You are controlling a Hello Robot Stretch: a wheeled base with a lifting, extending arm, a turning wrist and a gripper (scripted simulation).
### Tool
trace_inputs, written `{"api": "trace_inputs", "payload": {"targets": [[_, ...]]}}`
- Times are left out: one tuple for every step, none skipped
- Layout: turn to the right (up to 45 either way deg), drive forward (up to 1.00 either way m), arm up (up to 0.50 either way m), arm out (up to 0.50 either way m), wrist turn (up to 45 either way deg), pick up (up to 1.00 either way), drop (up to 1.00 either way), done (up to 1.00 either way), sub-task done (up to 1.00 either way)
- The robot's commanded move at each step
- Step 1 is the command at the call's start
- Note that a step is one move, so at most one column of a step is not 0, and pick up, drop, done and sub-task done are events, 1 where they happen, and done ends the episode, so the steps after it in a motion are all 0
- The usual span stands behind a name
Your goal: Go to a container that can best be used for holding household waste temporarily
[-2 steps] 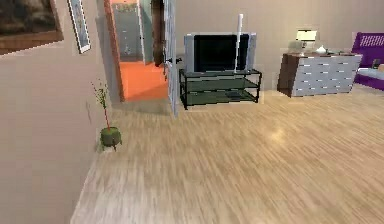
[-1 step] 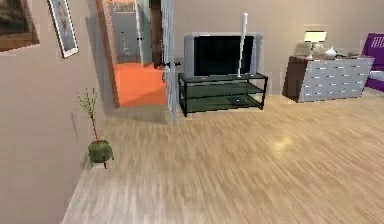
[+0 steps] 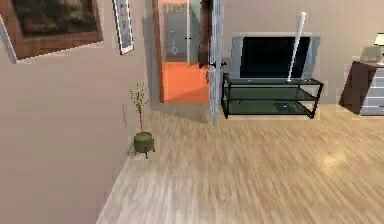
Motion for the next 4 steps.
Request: {"api": "trace_inputs", "payload": {"targets": [[0.0, 1.00, 0.00, 0.00, 0.0, 0.00, 0.00, 0.00, 0.00], [0.0, 1.00, 0.00, 0.00, 0.0, 0.00, 0.00, 0.00, 0.00], [-9.0, 0.00, 0.00, 0.00, 0.0, 0.00, 0.00, 0.00, 0.00], [0.0, 0.20, 0.00, 0.00, 0.0, 0.00, 0.00, 0.00, 0.00]]}}
